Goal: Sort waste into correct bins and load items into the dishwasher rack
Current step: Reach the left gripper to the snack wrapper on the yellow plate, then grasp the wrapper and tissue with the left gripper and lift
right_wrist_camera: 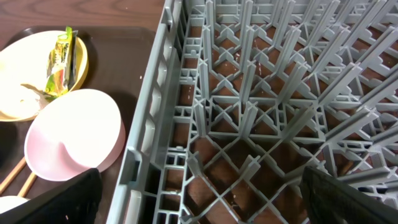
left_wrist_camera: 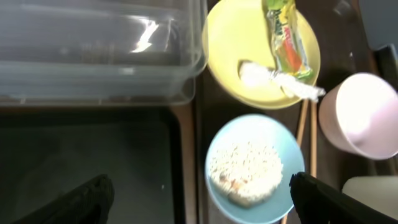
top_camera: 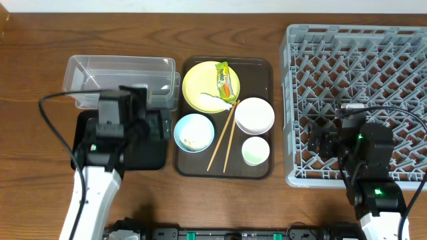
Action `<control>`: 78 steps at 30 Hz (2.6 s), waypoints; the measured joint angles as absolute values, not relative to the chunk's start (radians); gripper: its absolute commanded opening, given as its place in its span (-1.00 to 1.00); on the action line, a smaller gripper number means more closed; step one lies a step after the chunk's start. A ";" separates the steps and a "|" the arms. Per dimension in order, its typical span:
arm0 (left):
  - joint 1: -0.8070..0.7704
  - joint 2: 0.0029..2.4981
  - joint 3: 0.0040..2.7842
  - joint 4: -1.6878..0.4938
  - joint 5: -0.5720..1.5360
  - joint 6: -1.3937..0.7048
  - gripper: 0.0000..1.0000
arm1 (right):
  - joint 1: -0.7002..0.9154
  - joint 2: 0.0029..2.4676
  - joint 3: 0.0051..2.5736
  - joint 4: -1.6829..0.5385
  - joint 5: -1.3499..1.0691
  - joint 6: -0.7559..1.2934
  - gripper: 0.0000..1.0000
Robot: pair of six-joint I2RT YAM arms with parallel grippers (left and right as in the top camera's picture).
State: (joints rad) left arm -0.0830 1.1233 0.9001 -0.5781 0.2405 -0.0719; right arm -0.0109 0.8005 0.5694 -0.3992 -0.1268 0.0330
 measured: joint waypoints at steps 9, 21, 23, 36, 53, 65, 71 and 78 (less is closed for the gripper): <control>-0.216 1.398 1.172 -0.529 0.202 -0.079 0.86 | -0.011 0.801 0.570 -0.395 -0.132 0.041 0.98; -0.353 1.718 1.226 -0.179 0.194 -0.081 0.87 | -0.011 0.801 0.571 -0.395 -0.132 0.042 0.99; -0.373 1.760 1.226 -0.143 0.178 -0.082 0.87 | -0.011 0.803 0.571 -0.395 -0.132 0.042 0.99; -0.459 1.936 1.226 0.026 0.038 -0.082 0.86 | -0.011 0.836 0.572 -0.395 -0.132 0.042 0.99; -0.472 2.041 1.226 0.059 0.022 -0.140 0.42 | -0.011 0.837 0.572 -0.395 -0.132 0.044 0.99; -0.482 2.065 1.226 0.045 0.023 -0.138 0.38 | -0.011 0.837 0.572 -0.395 -0.132 0.044 0.99; -0.482 2.071 1.226 0.051 0.020 -0.141 0.01 | -0.011 0.837 0.572 -0.395 -0.133 0.044 0.99; -0.482 2.071 1.226 0.061 0.022 -0.141 -0.40 | -0.011 0.837 0.572 -0.395 -0.133 0.044 0.98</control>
State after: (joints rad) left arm -0.4820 2.0712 1.2259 0.0612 0.0216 -0.1406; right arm -0.0109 0.8371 0.5716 -0.3950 -0.1333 0.0441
